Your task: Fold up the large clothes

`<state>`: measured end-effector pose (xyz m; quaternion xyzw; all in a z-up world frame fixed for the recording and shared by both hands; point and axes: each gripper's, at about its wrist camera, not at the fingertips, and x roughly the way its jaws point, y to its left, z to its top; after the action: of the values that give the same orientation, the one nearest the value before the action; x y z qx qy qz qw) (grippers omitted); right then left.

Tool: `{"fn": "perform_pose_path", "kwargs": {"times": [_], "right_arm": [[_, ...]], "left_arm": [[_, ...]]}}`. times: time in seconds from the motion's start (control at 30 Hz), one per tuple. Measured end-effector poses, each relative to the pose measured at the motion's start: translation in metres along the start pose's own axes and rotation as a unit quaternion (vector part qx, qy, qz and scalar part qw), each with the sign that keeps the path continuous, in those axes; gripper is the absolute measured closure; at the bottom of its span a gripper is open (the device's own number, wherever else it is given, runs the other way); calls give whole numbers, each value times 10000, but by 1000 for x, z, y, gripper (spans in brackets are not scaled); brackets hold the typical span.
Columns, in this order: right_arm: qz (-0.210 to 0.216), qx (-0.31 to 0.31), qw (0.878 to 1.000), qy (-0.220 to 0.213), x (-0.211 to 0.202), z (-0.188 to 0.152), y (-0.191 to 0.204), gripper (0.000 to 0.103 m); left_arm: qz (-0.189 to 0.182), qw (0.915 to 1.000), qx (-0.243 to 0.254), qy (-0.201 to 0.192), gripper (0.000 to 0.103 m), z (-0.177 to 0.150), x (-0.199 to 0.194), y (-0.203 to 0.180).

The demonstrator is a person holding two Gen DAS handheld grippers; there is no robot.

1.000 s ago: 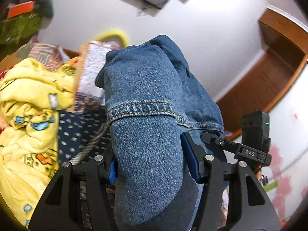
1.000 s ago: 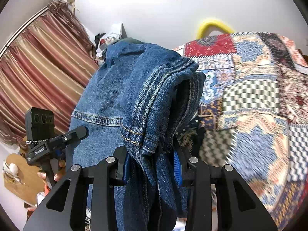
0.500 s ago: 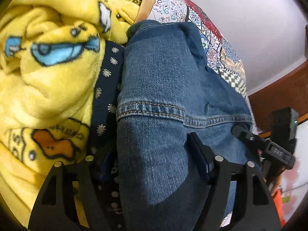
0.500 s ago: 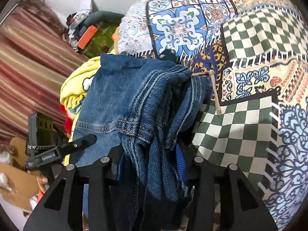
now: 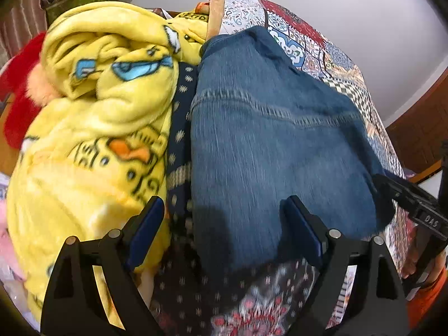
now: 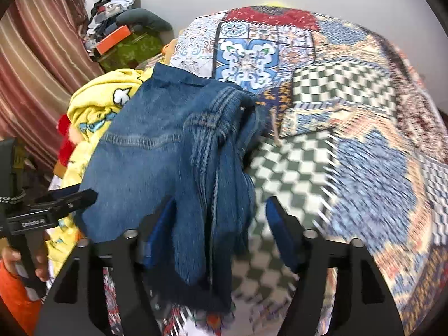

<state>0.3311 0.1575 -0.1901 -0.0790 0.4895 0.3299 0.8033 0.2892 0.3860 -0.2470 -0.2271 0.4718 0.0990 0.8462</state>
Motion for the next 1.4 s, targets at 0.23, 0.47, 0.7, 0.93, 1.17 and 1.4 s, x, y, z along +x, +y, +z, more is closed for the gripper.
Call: {"fn": "perform_pose_path", "kwargs": {"times": [0.23, 0.47, 0.7, 0.93, 1.17, 1.4], "right_arm": [[-83, -96, 9998, -139, -48, -15, 13, 36], [99, -346, 9922, -1190, -144, -20, 46, 36], [340, -655, 9605, -2684, -260, -46, 85, 36], [255, -935, 9235, -3711, -330, -91, 119, 36], [147, -772, 9162, -3930, -332, -120, 127, 19], [-452, -906, 9084, -4056, -328, -128, 139, 0]], "left_arm": [[121, 9989, 239, -395, 15, -24, -62, -20], [31, 9845, 770, -1575, 15, -38, -174, -67], [94, 9284, 1326, -3470, 15, -90, -310, -120], [11, 8810, 1371, -4529, 15, -153, -377, -141], [-13, 8804, 1254, -4573, 1, -181, -377, -144], [90, 8912, 1078, -4406, 0, -188, -371, -143]]}}
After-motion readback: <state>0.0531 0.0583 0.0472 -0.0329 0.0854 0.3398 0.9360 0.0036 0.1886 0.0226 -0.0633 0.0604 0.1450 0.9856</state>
